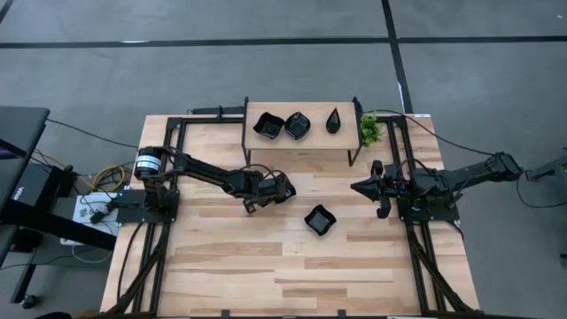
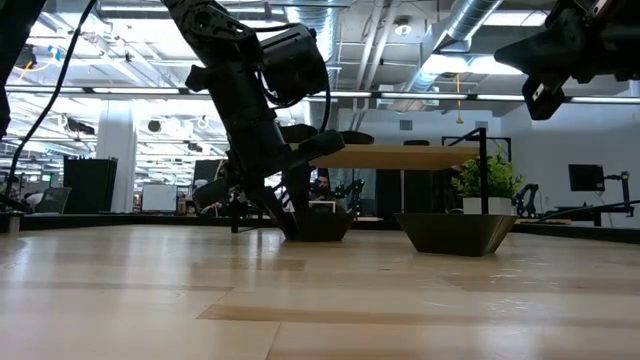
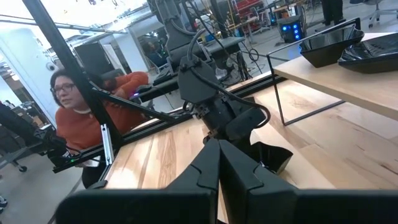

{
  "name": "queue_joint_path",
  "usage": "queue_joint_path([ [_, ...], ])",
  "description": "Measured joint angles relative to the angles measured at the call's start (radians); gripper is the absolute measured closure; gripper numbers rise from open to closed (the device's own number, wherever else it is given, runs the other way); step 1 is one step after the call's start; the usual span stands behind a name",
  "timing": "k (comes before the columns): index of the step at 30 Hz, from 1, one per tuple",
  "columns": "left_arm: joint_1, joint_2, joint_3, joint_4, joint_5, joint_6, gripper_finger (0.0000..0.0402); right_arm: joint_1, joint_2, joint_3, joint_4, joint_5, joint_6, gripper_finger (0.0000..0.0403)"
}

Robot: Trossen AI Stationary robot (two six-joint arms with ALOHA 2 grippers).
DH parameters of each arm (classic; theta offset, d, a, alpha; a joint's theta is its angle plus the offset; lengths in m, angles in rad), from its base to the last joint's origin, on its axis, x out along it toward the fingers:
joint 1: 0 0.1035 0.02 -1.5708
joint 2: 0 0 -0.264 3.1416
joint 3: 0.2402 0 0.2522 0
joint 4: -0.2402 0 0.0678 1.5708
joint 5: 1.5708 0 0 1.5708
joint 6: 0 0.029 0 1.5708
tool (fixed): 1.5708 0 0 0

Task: Pick & Place Mini shaped plates
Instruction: Stack the distorted square plate on top of the other distorted square plates on the shelf

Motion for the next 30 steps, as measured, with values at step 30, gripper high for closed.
queue_joint_path([
  [30,-0.029,0.000,0.000,-0.003,0.001,0.031,0.0392,0.000,0.000,0.000,0.000,0.000,0.000,0.0403],
])
